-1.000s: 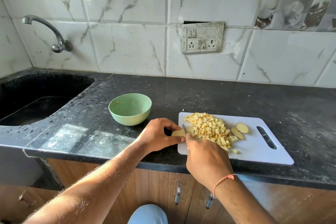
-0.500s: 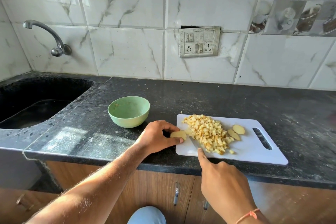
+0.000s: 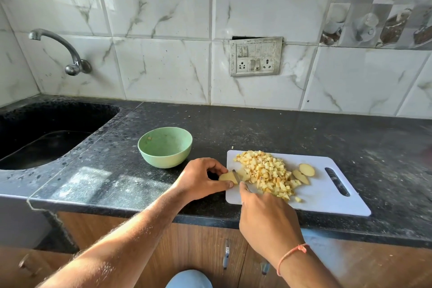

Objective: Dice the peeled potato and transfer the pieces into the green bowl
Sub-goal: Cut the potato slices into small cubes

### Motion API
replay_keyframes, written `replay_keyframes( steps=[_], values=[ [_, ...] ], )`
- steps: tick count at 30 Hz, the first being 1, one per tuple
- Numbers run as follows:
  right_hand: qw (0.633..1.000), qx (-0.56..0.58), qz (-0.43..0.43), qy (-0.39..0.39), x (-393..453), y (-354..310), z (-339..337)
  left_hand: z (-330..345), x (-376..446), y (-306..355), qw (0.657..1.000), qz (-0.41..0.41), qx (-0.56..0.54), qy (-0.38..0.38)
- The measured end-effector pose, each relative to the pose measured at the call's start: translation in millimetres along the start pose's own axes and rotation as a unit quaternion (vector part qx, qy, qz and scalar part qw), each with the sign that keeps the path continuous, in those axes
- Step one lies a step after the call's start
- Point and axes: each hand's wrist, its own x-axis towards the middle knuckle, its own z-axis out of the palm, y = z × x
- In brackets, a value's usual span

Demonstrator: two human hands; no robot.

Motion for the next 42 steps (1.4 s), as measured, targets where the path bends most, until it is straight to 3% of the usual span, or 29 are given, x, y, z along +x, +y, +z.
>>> replay_keyframes(
  steps=[8,14,19,27,42],
  values=[
    [1.0,-0.015,-0.003,-0.018,25.5,-9.9,0.9,-0.4,1.0,-0.3,1.0,0.004,0.01,-0.001],
    [0.998,-0.035,-0.041,-0.034,-7.0,2.4,2.0,-0.5,0.3,1.7,1.0,0.005,0.019,0.004],
    [0.996,-0.043,-0.021,-0.074,-30.6,6.8,-4.2,-0.8,-0.9,3.3,1.0,0.003,0.018,0.004],
    [0.999,-0.029,0.032,-0.018,-27.8,16.1,3.6,2.1,-4.8,7.9,1.0,-0.003,0.003,0.004],
    [1.0,0.007,0.004,0.01,-0.5,0.1,3.3,-0.1,-3.2,4.6,1.0,0.002,-0.005,0.001]
  ],
)
